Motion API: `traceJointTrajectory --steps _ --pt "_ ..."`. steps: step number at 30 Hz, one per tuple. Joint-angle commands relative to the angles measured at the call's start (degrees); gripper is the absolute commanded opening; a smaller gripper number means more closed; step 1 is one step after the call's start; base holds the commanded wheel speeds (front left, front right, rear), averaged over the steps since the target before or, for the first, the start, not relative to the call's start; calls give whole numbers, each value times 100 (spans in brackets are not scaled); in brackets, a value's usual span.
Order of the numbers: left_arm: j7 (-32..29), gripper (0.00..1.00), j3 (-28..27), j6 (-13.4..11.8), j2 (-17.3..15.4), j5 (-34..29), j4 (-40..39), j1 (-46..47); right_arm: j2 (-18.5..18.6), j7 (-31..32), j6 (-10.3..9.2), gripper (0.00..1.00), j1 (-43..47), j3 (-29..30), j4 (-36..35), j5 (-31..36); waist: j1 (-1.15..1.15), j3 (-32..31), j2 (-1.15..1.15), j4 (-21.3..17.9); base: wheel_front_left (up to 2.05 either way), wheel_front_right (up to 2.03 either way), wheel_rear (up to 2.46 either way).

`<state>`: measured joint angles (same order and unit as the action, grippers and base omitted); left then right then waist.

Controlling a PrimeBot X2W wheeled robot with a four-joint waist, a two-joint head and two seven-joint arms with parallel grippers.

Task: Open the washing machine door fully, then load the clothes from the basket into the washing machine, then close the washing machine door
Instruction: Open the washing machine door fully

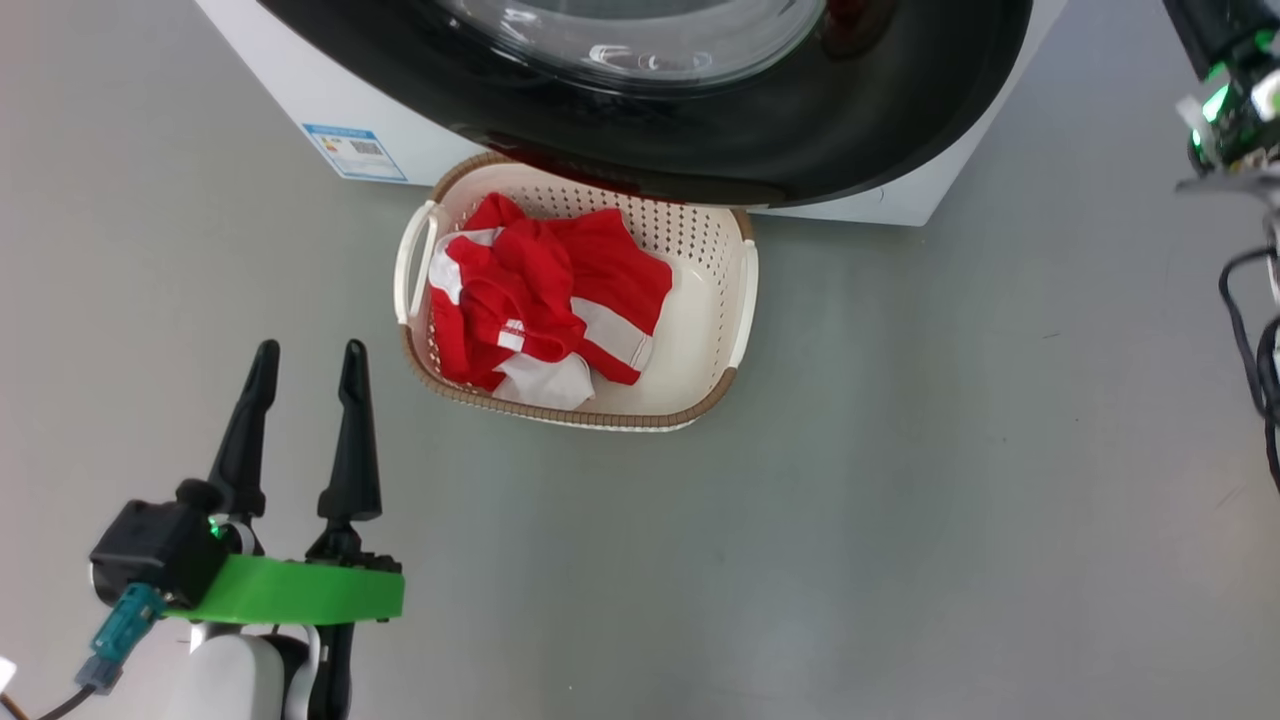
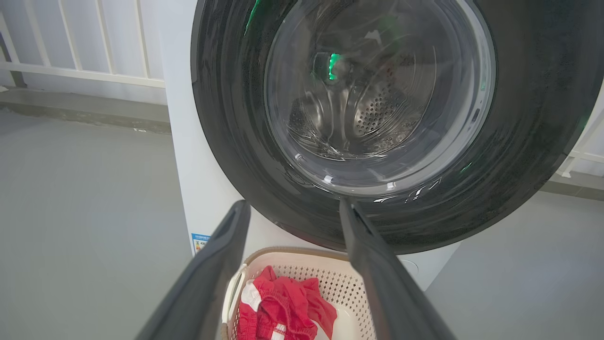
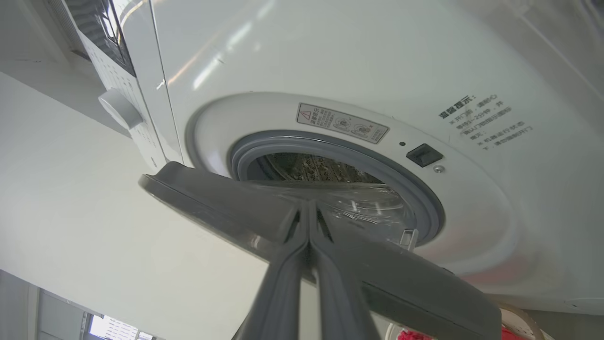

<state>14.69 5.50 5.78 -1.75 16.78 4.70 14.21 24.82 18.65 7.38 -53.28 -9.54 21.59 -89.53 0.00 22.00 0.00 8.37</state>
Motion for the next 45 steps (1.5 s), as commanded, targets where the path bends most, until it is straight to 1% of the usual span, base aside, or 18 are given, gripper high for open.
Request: traceJointTrajectory --steps 1,5,6,8,10,11,12,13,14,17,21,25,28,30,31,32,38,45 --pt "31 100 -215 -15 -113 -40 -150 -71 40 -52 11 0 209 3 -281 52 0 -36 0 -20 0 0 0" --pt "31 100 -276 -17 -113 -78 -172 -114 130 -292 11 0 670 -18 -859 244 0 -98 0 -106 0 0 0" --pt "31 100 -290 -15 -113 -95 -181 -121 142 -346 11 8 775 -42 -982 295 0 -104 0 -142 0 0 0" --pt "31 100 -279 -4 -113 -127 -190 -113 191 -479 11 18 978 -93 -1205 435 0 -113 0 -178 0 0 0" --pt "31 100 -281 6 -112 -158 -203 -101 220 -617 11 38 1168 -139 -1413 540 0 -119 0 -219 0 0 0" --pt "31 100 -288 10 -112 -175 -212 -96 240 -694 11 45 1259 -163 -1509 603 0 -119 0 -240 0 0 0" --pt "31 100 -296 15 -112 -190 -219 -93 265 -779 11 50 1346 -188 -1599 678 0 -118 0 -259 0 0 0" --pt "31 100 -302 20 -112 -205 -223 -92 297 -873 11 83 1433 -217 -1680 769 0 -118 0 -277 0 0 0" --pt "31 100 -308 25 -112 -216 -226 -92 325 -979 11 100 1523 -244 -1757 859 0 -120 0 -292 0 0 0" --pt "31 100 -339 39 -112 -249 -235 -106 374 -1326 11 100 1793 -341 -1986 1122 0 -127 0 -334 0 0 0" --pt "31 100 -377 57 -112 -285 -236 -130 535 -1924 11 100 2138 -512 -2186 1786 0 -146 0 -382 0 0 0" --pt "31 100 -418 74 -112 -311 -233 -140 661 -2479 11 100 2468 -717 -2223 2454 0 -169 0 -418 0 0 0" --pt "31 100 -434 84 -112 -324 -236 -143 635 -2858 11 100 2681 -834 -2211 2818 0 -192 0 -442 0 0 0" --pt "31 100 -431 88 -112 -325 -250 -143 649 -3064 11 100 2791 -868 -2183 3172 0 -195 0 -455 0 0 0" --pt "31 100 -431 88 -112 -325 -250 -143 649 -3064 11 100 2791 -868 -2183 3172 0 -195 0 -455 0 0 0" --pt "31 100 -427 90 -112 -327 -257 -144 654 -3150 11 100 2836 -859 -2156 3399 0 -195 0 -461 0 0 0" --pt "31 100 -428 98 -112 -332 -275 -172 396 -3348 11 100 3104 -540 -1903 4521 0 -215 0 -485 0 0 0" --pt "31 100 -393 100 -112 -304 -270 -176 -145 -3363 11 100 3402 -42 -1857 5716 0 -247 0 -455 0 0 0"
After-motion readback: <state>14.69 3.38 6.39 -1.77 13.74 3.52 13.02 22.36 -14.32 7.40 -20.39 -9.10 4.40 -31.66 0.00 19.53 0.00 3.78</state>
